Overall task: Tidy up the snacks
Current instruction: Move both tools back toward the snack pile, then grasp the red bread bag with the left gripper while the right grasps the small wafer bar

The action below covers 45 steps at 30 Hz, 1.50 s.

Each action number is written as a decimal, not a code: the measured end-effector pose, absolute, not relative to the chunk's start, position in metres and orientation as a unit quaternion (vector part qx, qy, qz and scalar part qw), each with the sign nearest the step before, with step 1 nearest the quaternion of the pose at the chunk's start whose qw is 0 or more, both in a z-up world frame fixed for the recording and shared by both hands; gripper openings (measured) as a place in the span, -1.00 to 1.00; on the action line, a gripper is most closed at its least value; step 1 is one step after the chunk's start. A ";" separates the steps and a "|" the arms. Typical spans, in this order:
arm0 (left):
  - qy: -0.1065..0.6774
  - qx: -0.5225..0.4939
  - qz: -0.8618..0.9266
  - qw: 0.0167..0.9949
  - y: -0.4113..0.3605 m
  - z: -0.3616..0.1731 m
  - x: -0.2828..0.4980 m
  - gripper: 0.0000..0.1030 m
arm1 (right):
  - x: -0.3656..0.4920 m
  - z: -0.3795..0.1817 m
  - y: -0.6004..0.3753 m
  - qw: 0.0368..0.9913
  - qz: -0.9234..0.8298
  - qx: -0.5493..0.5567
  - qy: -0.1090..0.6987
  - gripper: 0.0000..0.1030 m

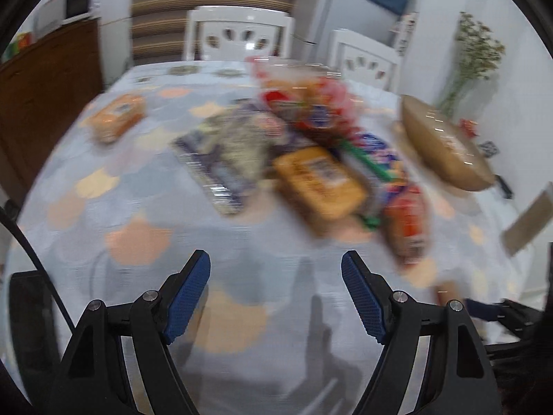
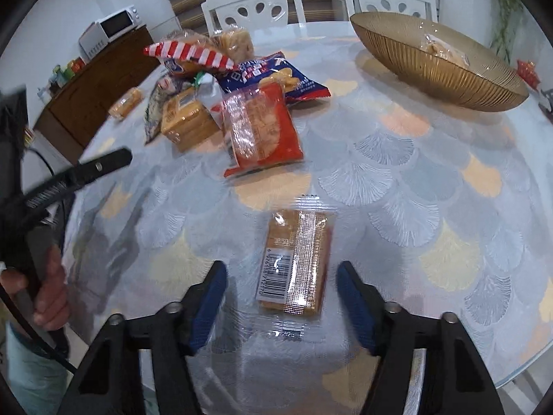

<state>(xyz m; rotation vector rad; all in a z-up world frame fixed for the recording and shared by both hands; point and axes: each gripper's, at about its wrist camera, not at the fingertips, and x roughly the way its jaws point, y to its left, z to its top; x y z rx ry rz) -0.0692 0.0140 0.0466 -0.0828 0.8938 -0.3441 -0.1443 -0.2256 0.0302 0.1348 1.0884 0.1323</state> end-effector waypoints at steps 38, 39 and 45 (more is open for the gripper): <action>0.489 -0.007 -0.246 0.837 -0.111 0.029 -0.039 -0.13 | -0.157 0.033 -0.257 0.880 0.019 0.004 0.475 -0.33; 0.487 -0.004 -0.248 0.838 -0.110 0.030 -0.042 -0.13 | -0.157 0.033 -0.258 0.880 0.020 0.007 0.475 -0.33; 0.481 0.013 -0.255 0.839 -0.102 0.038 -0.055 -0.13 | -0.158 0.037 -0.281 0.876 0.036 0.077 0.474 -0.33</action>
